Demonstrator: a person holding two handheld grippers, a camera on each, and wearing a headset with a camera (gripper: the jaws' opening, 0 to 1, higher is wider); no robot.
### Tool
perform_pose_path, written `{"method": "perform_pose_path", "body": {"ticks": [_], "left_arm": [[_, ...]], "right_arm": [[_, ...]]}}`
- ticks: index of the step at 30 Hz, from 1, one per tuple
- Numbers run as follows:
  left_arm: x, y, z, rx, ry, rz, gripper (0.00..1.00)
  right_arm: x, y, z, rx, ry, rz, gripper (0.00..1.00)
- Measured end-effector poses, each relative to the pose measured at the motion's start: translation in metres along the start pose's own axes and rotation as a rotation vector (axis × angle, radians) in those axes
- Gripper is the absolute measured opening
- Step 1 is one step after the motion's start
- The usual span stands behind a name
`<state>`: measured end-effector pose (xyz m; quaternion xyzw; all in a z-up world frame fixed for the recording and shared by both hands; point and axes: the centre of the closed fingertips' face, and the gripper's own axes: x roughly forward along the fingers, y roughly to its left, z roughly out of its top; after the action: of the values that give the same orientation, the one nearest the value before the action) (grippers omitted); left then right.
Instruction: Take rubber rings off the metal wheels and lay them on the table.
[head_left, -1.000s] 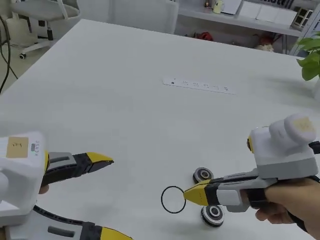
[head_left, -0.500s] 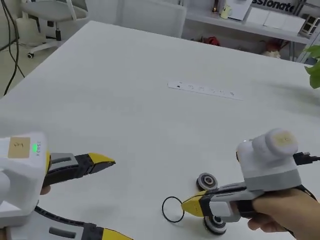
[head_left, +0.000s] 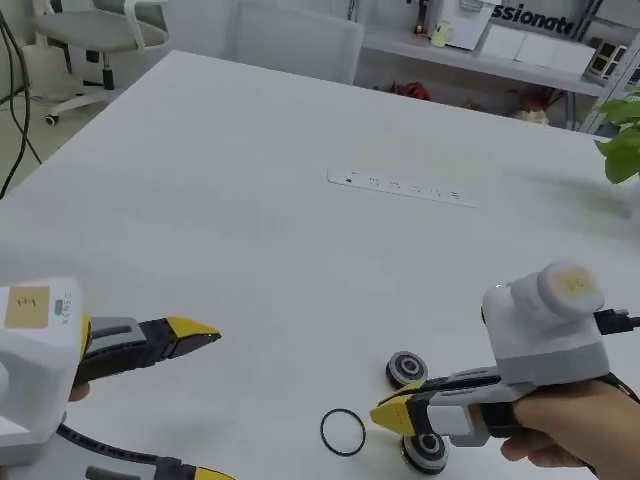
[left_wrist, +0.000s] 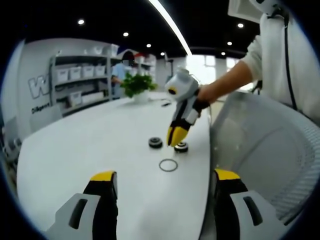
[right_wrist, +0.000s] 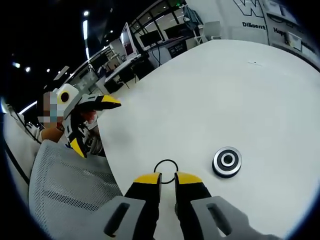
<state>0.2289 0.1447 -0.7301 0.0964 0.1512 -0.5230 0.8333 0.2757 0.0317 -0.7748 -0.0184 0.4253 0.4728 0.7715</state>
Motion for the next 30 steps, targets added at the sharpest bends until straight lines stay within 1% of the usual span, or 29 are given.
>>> {"method": "perform_pose_path", "body": {"ticks": [2, 4, 9, 12, 15, 18, 20, 21, 24, 26, 28, 29, 30], "left_arm": [[-0.001, 0.0, 0.002, 0.005, -0.002, 0.0, 0.79], [-0.001, -0.001, 0.006, 0.008, -0.007, -0.004, 0.79], [-0.003, -0.003, 0.01, 0.021, -0.005, -0.009, 0.79], [-0.002, -0.004, 0.014, -0.026, -0.023, -0.009, 0.79], [0.003, -0.008, 0.019, -0.026, -0.026, -0.015, 0.78], [0.007, -0.01, 0.025, -0.013, -0.017, -0.014, 0.78], [0.01, -0.012, 0.03, -0.02, -0.016, -0.008, 0.78], [0.012, -0.015, 0.034, -0.02, -0.017, -0.008, 0.78], [0.014, -0.02, 0.04, 0.0, -0.011, -0.005, 0.78], [0.016, -0.023, 0.045, 0.003, -0.011, 0.003, 0.78], [0.018, -0.027, 0.052, -0.009, -0.023, 0.006, 0.78], [0.019, -0.03, 0.057, -0.02, -0.04, 0.005, 0.78], [0.02, -0.032, 0.06, -0.027, -0.045, 0.003, 0.78]], "right_arm": [[-0.007, 0.001, 0.0, -0.013, -0.005, -0.008, 0.11], [-0.019, 0.003, 0.001, -0.031, -0.016, -0.018, 0.13], [-0.043, 0.008, 0.008, -0.039, -0.072, -0.023, 0.17], [-0.059, 0.016, 0.007, -0.055, -0.095, -0.002, 0.22], [-0.076, 0.018, 0.004, -0.082, -0.111, 0.002, 0.24], [-0.088, 0.016, 0.003, -0.104, -0.134, 0.0, 0.24], [-0.096, 0.01, 0.004, -0.099, -0.149, -0.003, 0.25], [-0.101, 0.008, 0.006, -0.103, -0.163, 0.002, 0.26], [-0.109, 0.008, 0.007, -0.118, -0.182, 0.012, 0.25], [-0.112, 0.008, 0.007, -0.123, -0.192, 0.018, 0.26], [-0.115, 0.009, 0.008, -0.129, -0.207, 0.023, 0.26], [-0.117, 0.011, 0.007, -0.132, -0.215, 0.03, 0.27], [-0.117, 0.011, 0.007, -0.134, -0.218, 0.036, 0.27]]}}
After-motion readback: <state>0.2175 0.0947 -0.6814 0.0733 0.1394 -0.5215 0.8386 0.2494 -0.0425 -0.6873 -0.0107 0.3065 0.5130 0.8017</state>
